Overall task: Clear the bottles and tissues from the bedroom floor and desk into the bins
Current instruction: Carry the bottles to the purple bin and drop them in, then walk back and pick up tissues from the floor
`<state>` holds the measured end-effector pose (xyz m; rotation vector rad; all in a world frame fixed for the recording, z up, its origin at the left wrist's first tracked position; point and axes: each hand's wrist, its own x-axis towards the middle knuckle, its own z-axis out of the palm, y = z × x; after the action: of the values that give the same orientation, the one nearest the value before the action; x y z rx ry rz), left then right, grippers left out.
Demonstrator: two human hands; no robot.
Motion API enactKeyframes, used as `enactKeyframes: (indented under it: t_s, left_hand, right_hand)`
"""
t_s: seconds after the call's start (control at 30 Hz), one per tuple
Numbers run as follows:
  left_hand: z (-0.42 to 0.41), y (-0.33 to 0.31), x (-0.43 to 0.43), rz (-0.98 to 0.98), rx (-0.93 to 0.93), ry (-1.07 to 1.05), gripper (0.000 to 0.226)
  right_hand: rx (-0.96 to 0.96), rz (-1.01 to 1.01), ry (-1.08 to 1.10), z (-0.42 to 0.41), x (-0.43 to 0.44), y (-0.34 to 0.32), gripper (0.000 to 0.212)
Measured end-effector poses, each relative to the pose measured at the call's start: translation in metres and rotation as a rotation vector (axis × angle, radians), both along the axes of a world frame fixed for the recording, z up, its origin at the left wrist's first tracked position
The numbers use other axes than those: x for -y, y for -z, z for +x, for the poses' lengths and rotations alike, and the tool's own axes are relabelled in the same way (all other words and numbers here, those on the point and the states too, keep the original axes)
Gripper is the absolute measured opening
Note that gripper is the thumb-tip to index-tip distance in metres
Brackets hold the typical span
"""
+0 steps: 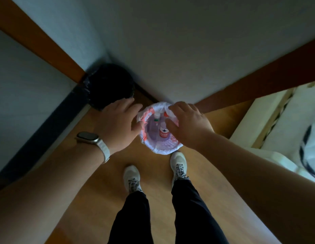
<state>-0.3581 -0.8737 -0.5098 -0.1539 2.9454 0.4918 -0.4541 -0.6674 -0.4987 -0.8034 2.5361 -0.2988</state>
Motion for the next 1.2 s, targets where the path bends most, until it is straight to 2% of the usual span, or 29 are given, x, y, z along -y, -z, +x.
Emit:
enactKeyframes:
  t_s: [0.27,0.6,0.87,1.2]
  left_hand:
    - [-0.003,-0.148,0.028,-0.069,-0.158,0.116,0.048]
    - [0.027,-0.269,0.020,-0.116,-0.228,0.242,0.051]
    - [0.024,-0.334,-0.030,-0.159,-0.314,0.410,0.054]
    - [0.015,-0.397,-0.153,-0.179,-0.443,0.531,0.051]
  right_hand:
    - [-0.171,0.075,-0.097,0.020,0.002,-0.152,0.052]
    - [-0.392,0.095,0.017,0.064,-0.026,-0.295,0.052]
    - [-0.494,0.135,0.125,0.099,-0.076,-0.359,0.052]
    - [-0.572,0.172,0.233,0.124,-0.198,-0.406,0.053]
